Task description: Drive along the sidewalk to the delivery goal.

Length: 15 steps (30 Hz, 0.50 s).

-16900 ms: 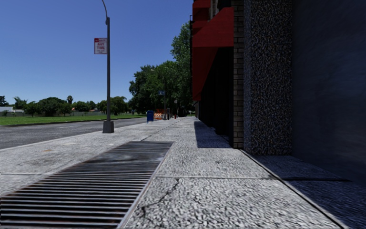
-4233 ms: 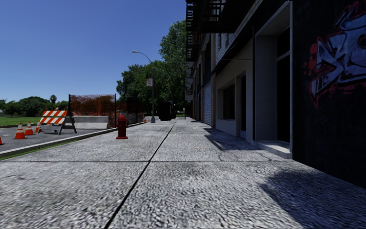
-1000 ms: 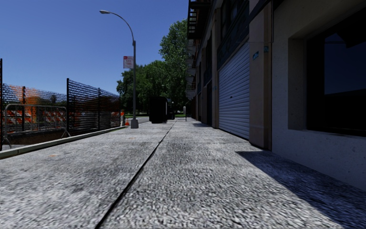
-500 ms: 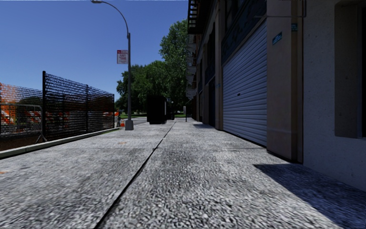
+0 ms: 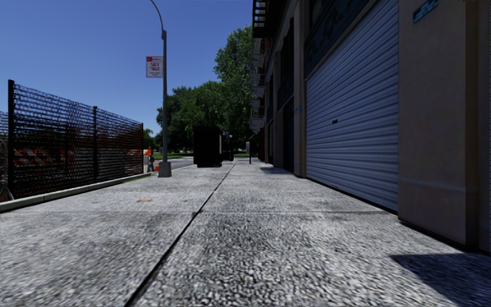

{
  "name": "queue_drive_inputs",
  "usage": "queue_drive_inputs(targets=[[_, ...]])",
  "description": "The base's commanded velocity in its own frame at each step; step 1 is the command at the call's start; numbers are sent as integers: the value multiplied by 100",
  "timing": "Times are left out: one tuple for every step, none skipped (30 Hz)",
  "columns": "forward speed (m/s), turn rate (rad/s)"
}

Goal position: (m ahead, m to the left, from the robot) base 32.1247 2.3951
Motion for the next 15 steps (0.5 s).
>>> queue_drive_inputs(targets=[[200, 0], [200, 0], [200, 0], [200, 0], [200, 0], [200, 0], [200, 0], [200, 0], [200, 0], [200, 0], [200, 0], [200, 0], [200, 0], [200, 0], [200, 0]])
